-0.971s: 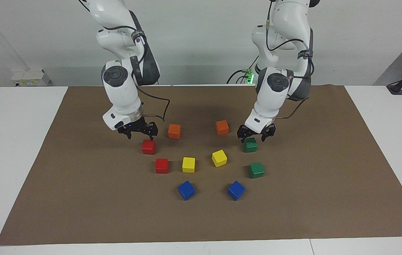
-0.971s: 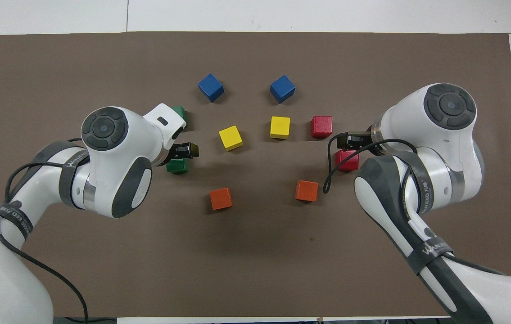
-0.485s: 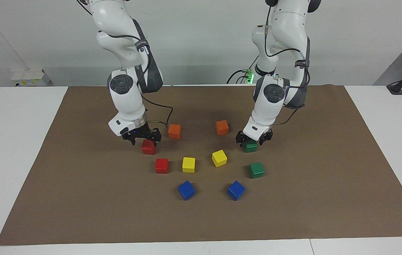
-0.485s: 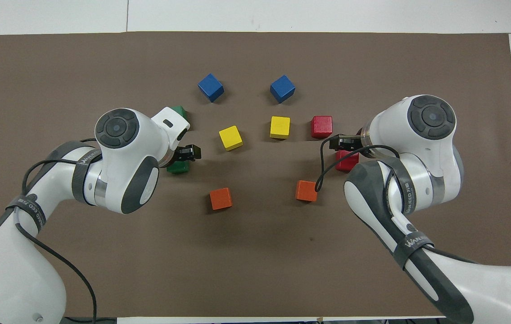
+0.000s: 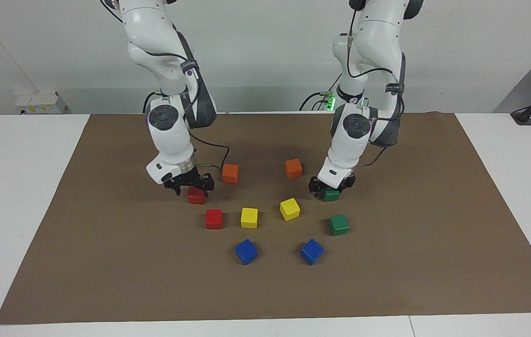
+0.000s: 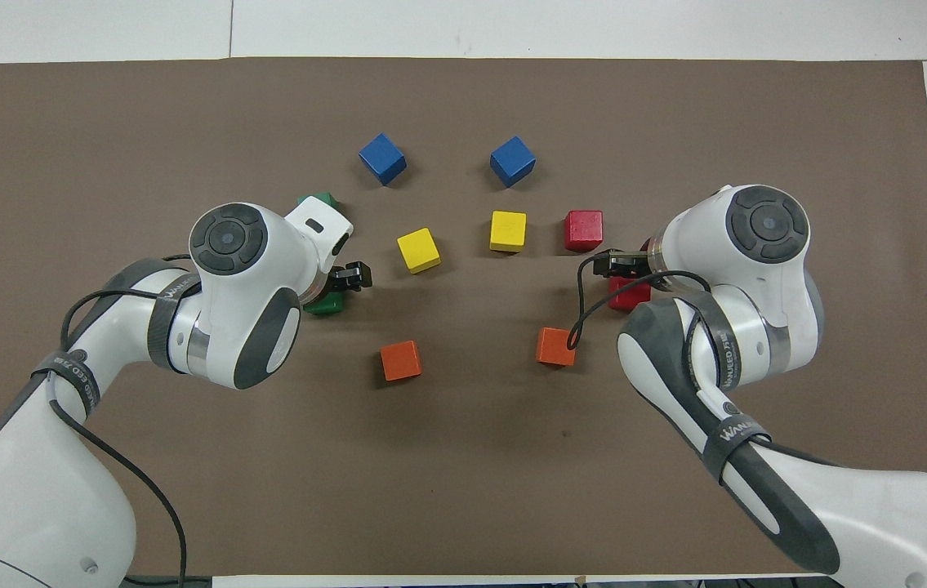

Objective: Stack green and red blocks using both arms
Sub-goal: 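Carry green outward with the left gripper while the right gripper carries red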

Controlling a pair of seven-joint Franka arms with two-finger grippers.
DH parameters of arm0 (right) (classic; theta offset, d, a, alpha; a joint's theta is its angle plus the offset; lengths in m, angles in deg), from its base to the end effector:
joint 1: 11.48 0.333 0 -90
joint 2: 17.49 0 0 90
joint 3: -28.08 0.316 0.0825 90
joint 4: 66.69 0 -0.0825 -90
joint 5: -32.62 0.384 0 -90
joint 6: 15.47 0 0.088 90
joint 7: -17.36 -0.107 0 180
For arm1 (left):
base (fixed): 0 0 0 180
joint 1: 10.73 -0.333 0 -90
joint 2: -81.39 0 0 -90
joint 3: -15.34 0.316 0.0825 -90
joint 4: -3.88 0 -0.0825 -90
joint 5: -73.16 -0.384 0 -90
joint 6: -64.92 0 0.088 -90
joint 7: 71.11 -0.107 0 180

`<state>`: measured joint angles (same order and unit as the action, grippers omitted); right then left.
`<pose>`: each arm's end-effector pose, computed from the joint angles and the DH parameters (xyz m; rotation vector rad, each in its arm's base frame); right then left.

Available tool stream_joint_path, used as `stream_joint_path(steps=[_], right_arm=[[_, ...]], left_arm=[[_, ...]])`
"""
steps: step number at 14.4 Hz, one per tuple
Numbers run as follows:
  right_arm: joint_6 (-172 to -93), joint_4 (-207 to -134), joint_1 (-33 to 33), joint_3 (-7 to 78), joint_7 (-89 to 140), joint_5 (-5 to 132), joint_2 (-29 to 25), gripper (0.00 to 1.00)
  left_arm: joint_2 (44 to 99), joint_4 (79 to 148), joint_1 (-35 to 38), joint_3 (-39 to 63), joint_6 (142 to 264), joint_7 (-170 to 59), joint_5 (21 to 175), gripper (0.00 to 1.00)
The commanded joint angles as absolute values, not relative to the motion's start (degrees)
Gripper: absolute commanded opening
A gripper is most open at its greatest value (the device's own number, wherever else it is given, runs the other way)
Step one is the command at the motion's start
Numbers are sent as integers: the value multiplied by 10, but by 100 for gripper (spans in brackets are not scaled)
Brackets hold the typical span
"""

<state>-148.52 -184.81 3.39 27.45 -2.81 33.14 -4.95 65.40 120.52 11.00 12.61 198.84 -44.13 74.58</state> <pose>0.5685 0.1446 0.3327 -3.1198 0.1706 -0.0603 0.5419 -0.2461 0.3099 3.1021 0.0977 0.0108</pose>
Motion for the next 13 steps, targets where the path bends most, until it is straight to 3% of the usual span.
stream_joint_path(steps=[1, 2, 3, 4, 7, 8, 9, 10, 11, 13], right_arm=[[-1501, -1867, 39, 276, -34, 330, -54, 100], [-1501, -1868, 42, 276, -34, 330, -54, 100], [-1501, -1869, 43, 276, -36, 330, -54, 100], [-1506, -1871, 43, 276, -36, 330, -53, 100], [-1528, -1888, 44, 276, -35, 330, -54, 100], [-1528, -1889, 44, 276, -32, 329, -54, 88], [-1528, -1889, 44, 276, -23, 330, -54, 70], [-1527, -1889, 43, 276, -12, 330, -53, 42], [-1526, -1889, 43, 275, -7, 330, -53, 6], [-1517, -1881, 42, 275, 0, 329, -52, 0]], left_arm=[[655, 1217, 123, 138, 2006, -431, 740, 79], [656, 1221, 123, 138, 2006, -430, 740, 63], [656, 1222, 123, 138, 2005, -435, 740, 9], [656, 1222, 123, 138, 2006, -438, 739, 0], [657, 1217, 120, 138, 2004, -438, 737, 0], [661, 1214, 116, 138, 2000, -439, 737, 0], [667, 1213, 111, 138, 1996, -443, 737, 0], [685, 1213, 95, 138, 1982, -455, 737, 0], [699, 1210, 76, 138, 1958, -473, 737, 0], [729, 1198, 26, 138, 1893, -535, 738, 0]])
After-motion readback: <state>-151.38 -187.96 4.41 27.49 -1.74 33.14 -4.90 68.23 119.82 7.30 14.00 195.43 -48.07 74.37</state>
